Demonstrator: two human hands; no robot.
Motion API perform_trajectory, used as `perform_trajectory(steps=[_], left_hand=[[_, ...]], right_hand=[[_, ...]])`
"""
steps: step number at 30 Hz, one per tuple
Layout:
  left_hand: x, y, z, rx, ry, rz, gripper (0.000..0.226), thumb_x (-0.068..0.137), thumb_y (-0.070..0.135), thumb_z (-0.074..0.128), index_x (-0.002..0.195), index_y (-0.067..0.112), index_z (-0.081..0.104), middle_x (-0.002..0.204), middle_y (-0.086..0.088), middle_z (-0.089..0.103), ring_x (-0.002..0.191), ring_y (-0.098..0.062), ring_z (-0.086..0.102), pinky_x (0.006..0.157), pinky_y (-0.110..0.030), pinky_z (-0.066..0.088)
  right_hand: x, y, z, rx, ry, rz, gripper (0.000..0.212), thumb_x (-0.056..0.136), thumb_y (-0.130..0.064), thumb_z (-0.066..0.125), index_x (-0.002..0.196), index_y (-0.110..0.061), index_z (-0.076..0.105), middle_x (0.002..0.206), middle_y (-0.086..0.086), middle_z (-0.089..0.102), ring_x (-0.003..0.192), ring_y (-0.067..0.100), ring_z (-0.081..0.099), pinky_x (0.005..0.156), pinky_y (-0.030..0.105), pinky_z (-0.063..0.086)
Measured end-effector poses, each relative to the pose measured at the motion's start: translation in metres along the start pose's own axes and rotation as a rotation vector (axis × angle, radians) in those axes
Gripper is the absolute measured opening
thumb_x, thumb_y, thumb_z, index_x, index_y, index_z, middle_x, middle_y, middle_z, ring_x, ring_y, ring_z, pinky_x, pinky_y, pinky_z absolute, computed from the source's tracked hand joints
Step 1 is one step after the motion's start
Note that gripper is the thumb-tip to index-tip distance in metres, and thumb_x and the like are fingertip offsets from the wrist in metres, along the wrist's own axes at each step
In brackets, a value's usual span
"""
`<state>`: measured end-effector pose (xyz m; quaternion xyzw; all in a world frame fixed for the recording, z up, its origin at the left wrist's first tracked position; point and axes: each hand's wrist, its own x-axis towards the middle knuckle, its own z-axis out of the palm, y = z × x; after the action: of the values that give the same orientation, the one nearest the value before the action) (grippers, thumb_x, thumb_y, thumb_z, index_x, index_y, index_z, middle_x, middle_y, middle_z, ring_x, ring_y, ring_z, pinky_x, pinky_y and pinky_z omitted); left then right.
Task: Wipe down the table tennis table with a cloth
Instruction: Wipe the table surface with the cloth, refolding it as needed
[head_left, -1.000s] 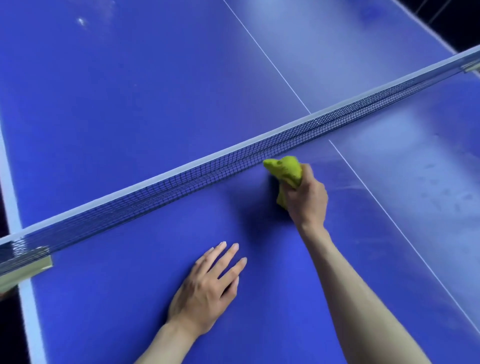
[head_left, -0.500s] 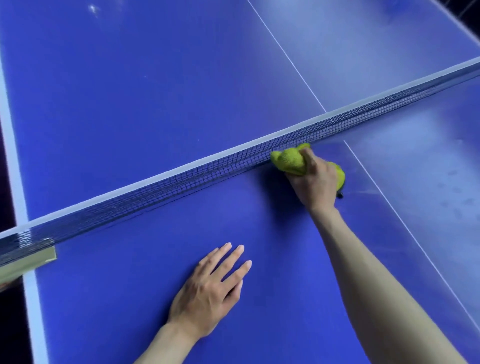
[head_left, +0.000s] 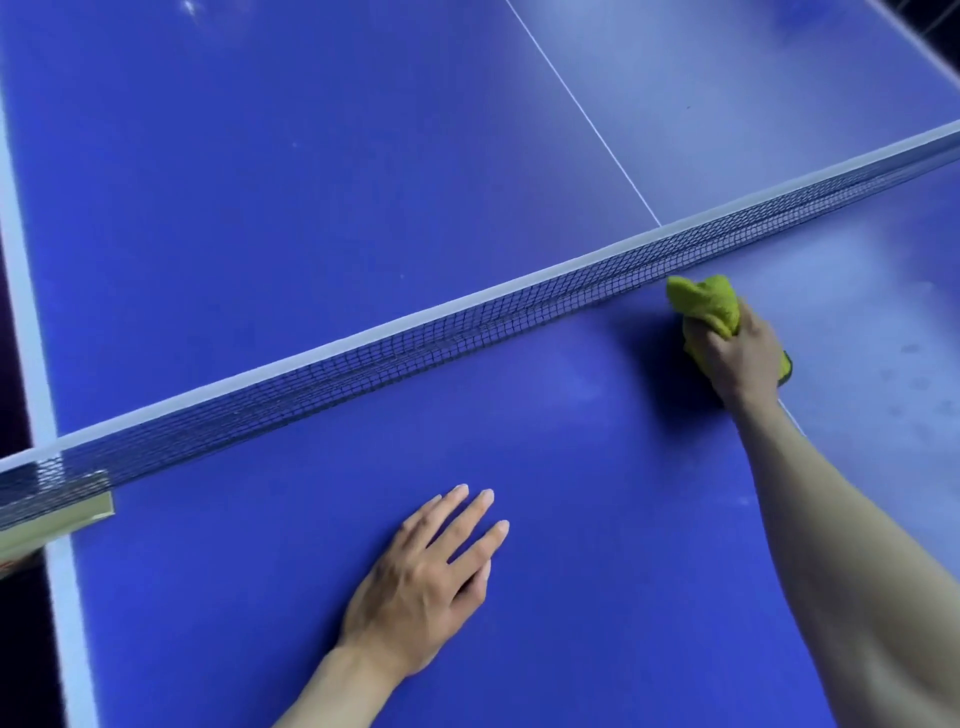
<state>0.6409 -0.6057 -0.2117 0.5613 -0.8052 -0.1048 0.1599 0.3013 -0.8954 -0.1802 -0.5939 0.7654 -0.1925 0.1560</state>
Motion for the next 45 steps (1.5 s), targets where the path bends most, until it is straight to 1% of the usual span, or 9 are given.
perform_trajectory(steps=[3, 7, 11, 16, 27, 35, 39, 42, 45], left_hand=[[0.004, -0.001, 0.000, -0.004, 0.008, 0.004, 0.038, 0.103, 0.032, 0.052, 0.141, 0.029, 0.060, 0.158, 0.004, 0.044, 0.149, -0.020, 0.036, 0.118, -0.038, 0.036], [0.002, -0.001, -0.001, 0.010, -0.003, 0.038, 0.040, 0.104, 0.028, 0.047, 0.143, 0.028, 0.057, 0.160, 0.002, 0.041, 0.150, -0.021, 0.034, 0.121, -0.039, 0.033], [0.002, -0.001, 0.000, -0.098, 0.030, 0.002, 0.038, 0.104, 0.025, 0.042, 0.134, 0.020, 0.064, 0.155, 0.000, 0.048, 0.149, -0.021, 0.036, 0.124, -0.036, 0.026], [-0.009, -0.006, -0.020, -0.458, 0.161, -0.022, 0.025, 0.101, 0.013, 0.045, 0.104, 0.005, 0.068, 0.117, -0.008, 0.068, 0.121, -0.024, 0.059, 0.104, -0.040, 0.048], [-0.178, -0.102, -0.122, -0.363, 0.337, -0.303, 0.023, 0.102, 0.019, 0.047, 0.102, 0.014, 0.069, 0.095, 0.005, 0.067, 0.093, -0.018, 0.062, 0.081, -0.041, 0.052], [-0.268, -0.154, -0.179, -0.396, 0.442, -0.406, 0.031, 0.103, 0.022, 0.041, 0.101, 0.012, 0.070, 0.098, 0.006, 0.068, 0.094, -0.017, 0.062, 0.083, -0.043, 0.052], [-0.290, -0.159, -0.200, -0.360, 0.546, -0.467, 0.029, 0.102, 0.022, 0.044, 0.100, 0.010, 0.070, 0.091, 0.004, 0.067, 0.087, -0.017, 0.061, 0.078, -0.035, 0.052], [-0.296, -0.163, -0.211, -0.356, 0.581, -0.489, 0.028, 0.101, 0.021, 0.045, 0.099, 0.011, 0.071, 0.088, 0.005, 0.066, 0.084, -0.014, 0.061, 0.076, -0.030, 0.050], [-0.299, -0.167, -0.216, -0.374, 0.619, -0.547, 0.029, 0.102, 0.023, 0.044, 0.099, 0.012, 0.070, 0.087, 0.006, 0.067, 0.082, -0.014, 0.061, 0.075, -0.029, 0.050]], right_hand=[[-0.023, -0.024, 0.015, -0.006, -0.022, -0.060, 0.074, 0.077, -0.053, 0.051, 0.145, -0.024, 0.056, 0.150, 0.009, 0.057, 0.133, 0.038, 0.054, 0.113, 0.052, 0.038], [-0.058, -0.054, 0.031, -0.024, -0.055, -0.104, 0.087, 0.076, -0.061, 0.042, 0.153, -0.021, 0.050, 0.163, 0.004, 0.043, 0.151, 0.029, 0.039, 0.123, 0.048, 0.026], [-0.105, -0.085, 0.061, -0.019, -0.078, -0.186, 0.074, 0.084, -0.052, 0.051, 0.154, -0.027, 0.049, 0.165, -0.004, 0.039, 0.155, 0.024, 0.032, 0.125, 0.047, 0.023], [-0.172, -0.129, 0.099, -0.039, -0.051, -0.280, 0.065, 0.095, -0.032, 0.062, 0.157, -0.026, 0.043, 0.166, -0.005, 0.036, 0.157, 0.024, 0.027, 0.127, 0.047, 0.019], [-0.347, -0.256, 0.175, -0.057, -0.085, -0.426, 0.075, 0.089, -0.021, 0.066, 0.158, -0.015, 0.038, 0.163, -0.001, 0.043, 0.157, 0.025, 0.027, 0.127, 0.049, 0.020], [-0.499, -0.352, 0.213, 0.064, -0.278, -0.665, 0.072, 0.092, -0.034, 0.060, 0.158, -0.016, 0.039, 0.164, -0.002, 0.040, 0.157, 0.021, 0.027, 0.128, 0.046, 0.020], [-0.541, -0.364, 0.197, 0.380, -0.558, -0.579, 0.065, 0.093, -0.014, 0.064, 0.156, -0.016, 0.046, 0.156, -0.014, 0.042, 0.153, 0.004, 0.026, 0.130, 0.036, 0.018], [-0.527, -0.359, 0.164, 0.706, -0.439, -0.313, 0.042, 0.087, -0.020, 0.064, 0.128, -0.026, 0.068, 0.124, -0.023, 0.070, 0.119, -0.002, 0.063, 0.104, 0.028, 0.051], [-0.472, -0.343, 0.129, 0.710, -0.073, -0.122, 0.031, 0.082, -0.023, 0.061, 0.112, -0.024, 0.070, 0.089, -0.032, 0.069, 0.082, -0.014, 0.062, 0.072, 0.018, 0.047]])
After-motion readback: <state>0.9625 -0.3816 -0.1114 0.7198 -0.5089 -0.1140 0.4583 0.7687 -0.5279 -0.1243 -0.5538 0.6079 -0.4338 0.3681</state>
